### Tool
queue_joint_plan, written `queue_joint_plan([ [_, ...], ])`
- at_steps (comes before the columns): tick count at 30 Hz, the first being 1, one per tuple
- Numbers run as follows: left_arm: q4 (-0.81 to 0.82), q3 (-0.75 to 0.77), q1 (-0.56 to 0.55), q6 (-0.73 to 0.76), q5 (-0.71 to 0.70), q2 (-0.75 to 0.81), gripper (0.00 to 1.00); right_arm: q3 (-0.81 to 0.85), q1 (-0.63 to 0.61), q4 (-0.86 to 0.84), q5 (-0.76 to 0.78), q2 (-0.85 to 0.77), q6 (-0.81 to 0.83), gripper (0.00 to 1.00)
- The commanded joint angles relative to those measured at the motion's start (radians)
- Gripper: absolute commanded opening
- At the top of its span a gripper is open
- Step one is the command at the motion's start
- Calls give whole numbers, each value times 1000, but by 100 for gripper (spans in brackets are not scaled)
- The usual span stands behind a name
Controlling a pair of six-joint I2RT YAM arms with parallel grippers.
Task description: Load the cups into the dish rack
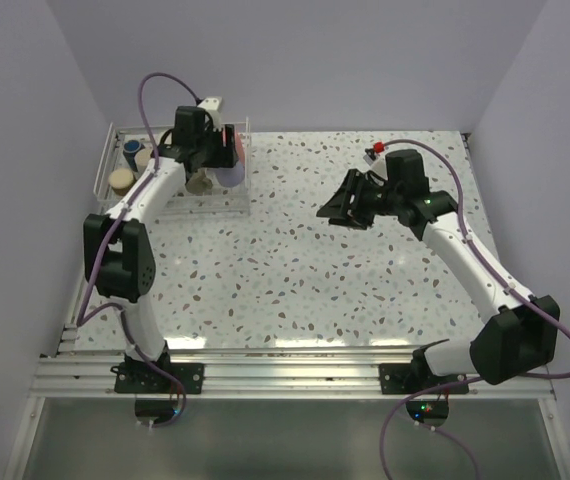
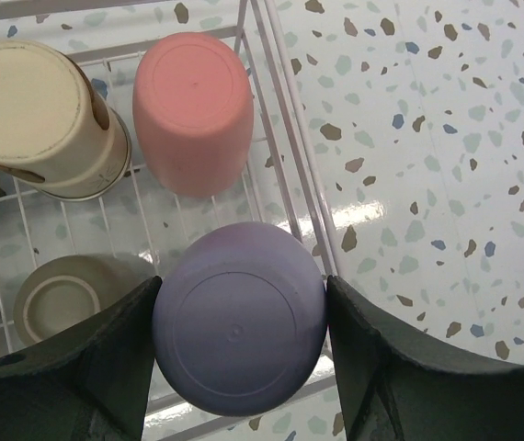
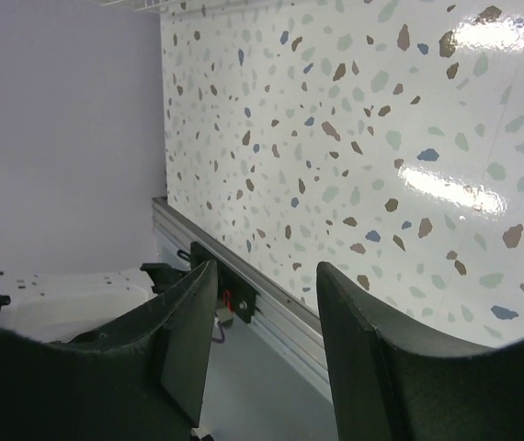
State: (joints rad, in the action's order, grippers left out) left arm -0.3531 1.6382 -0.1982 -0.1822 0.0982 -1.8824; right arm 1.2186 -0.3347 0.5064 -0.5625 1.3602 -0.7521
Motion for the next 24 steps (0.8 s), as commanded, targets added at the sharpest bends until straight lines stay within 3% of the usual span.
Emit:
queue_joint_plan([
  [1, 62, 31, -3, 41, -55, -17, 0, 27, -1, 40, 35, -26, 48, 51],
  [21, 128, -12, -23, 84, -95, -80, 0, 70, 0, 70, 58, 36, 88, 66],
  [24, 134, -6, -24, 93, -95, -78, 21, 73, -1, 70, 61, 42, 88, 70],
])
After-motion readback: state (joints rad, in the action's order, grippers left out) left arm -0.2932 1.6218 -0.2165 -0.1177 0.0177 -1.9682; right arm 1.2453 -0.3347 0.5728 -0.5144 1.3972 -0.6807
